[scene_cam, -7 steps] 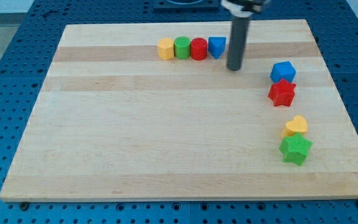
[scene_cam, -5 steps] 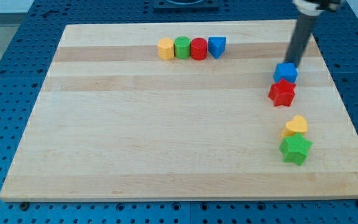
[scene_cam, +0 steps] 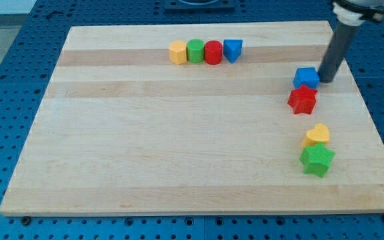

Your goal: Slide blue cube towards left side of yellow hexagon

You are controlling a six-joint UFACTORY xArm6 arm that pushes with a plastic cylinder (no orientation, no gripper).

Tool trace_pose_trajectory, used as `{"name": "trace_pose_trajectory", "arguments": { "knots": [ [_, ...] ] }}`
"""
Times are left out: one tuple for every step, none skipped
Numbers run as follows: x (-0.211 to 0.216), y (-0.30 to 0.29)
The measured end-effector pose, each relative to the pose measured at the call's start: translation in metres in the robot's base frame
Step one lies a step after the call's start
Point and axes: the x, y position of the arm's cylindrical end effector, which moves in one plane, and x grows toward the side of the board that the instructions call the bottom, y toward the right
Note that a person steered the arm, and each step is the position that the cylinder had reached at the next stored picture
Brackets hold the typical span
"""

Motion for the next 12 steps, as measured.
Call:
{"name": "trace_pose_trajectory", "arguments": {
  "knots": [
    [0.002, -0.037],
    [0.009, -0.046],
    [0.014, -0.034],
    [0.022, -0.042],
    [0.027, -0.075],
    [0.028, -0.117],
    [0.028, -0.163],
    [0.028, -0.212],
    [0.028, -0.249],
    [0.028, -0.289],
    [0.029, -0.313],
    [0.052, -0.313]
  ]
}}
